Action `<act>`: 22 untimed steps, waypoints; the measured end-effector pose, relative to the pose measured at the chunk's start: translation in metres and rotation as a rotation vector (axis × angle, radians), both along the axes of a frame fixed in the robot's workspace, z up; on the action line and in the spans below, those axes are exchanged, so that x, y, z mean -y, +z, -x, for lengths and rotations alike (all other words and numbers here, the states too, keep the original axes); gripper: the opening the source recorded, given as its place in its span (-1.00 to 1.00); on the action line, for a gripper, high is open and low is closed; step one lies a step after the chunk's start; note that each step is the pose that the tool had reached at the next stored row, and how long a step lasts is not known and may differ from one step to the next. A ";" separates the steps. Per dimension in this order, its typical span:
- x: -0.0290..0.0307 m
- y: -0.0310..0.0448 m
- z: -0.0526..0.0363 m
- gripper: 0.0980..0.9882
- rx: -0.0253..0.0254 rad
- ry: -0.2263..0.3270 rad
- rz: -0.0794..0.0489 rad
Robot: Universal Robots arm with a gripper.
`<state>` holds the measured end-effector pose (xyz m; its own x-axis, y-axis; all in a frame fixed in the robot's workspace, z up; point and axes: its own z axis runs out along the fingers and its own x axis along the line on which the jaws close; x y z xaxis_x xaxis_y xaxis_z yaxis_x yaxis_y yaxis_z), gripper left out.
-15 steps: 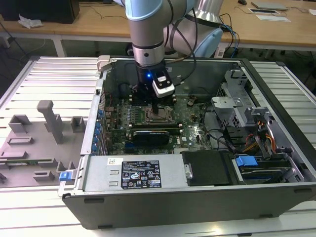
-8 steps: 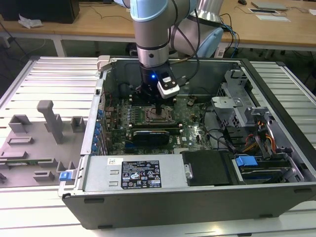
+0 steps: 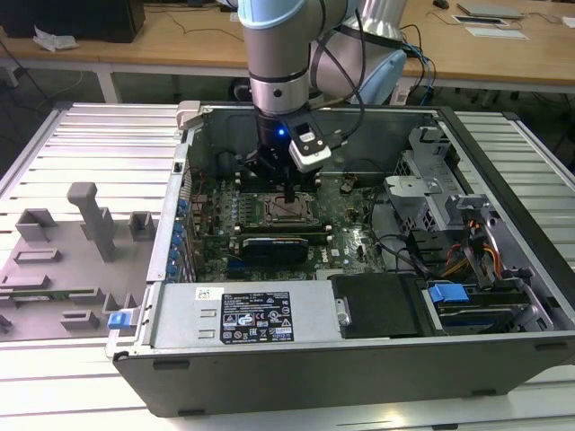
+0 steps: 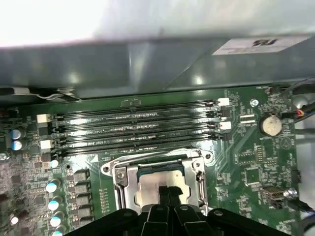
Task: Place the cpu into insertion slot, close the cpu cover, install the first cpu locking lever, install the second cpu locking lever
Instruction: 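Install the first cpu locking lever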
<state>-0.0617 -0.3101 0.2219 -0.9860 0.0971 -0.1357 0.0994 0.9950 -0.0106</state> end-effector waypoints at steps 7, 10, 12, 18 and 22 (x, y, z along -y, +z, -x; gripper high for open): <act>0.0000 0.0232 0.0000 -0.98 -0.0001 0.000 0.004; 0.0000 0.0233 0.0000 -0.98 -0.0086 0.015 0.006; 0.0000 0.0233 0.0001 -0.98 -0.0090 0.017 0.006; 0.0006 0.0230 -0.0003 -0.98 -0.0434 0.017 -0.002; 0.0006 0.0221 -0.0018 -0.98 -0.0435 0.052 -0.002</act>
<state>-0.0600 -0.3107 0.2440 -0.9947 0.0452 -0.0925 0.0466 0.9988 -0.0121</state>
